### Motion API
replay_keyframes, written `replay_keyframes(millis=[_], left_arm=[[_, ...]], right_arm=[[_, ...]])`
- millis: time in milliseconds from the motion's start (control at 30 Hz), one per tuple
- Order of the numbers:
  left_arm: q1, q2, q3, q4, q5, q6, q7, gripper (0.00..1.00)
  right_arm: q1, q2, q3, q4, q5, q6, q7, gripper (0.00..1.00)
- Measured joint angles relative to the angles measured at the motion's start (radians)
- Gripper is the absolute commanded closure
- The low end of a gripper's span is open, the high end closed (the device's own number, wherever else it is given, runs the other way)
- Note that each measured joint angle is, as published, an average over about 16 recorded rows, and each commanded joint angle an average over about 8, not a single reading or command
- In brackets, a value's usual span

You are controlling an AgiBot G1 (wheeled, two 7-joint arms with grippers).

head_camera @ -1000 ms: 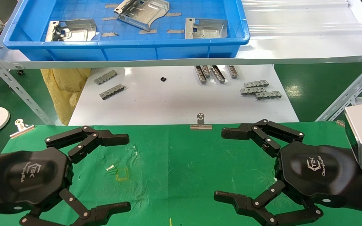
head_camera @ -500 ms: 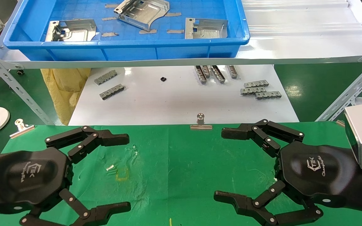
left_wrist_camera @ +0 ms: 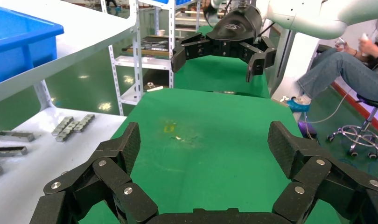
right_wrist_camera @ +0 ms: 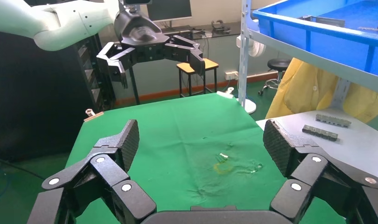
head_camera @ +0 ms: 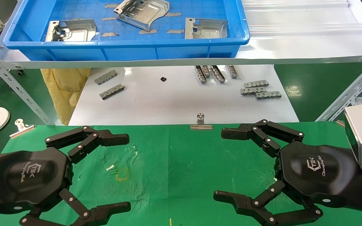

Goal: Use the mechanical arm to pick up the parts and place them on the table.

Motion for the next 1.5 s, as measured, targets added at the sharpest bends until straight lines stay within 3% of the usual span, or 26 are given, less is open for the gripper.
replay_keyframes(millis=[1033,1267,1500], left_arm=[[-0.017,0.007,0.001,0.001,0.007,-0.006,-0.001,0.0],[-0.165,0.071,0.032,0.078,0.086,-0.039,-0.015,0.0],[-0.451,0.228,0.106,0.335,0.264,-0.123,0.003,0.0]], right_arm=[[0.0,0.0,0.0,0.0,0.0,0.0,0.0,1.0],[0.0,0.0,0.0,0.0,0.0,0.0,0.0,1.0],[0.0,0.0,0.0,0.0,0.0,0.0,0.0,1.0]])
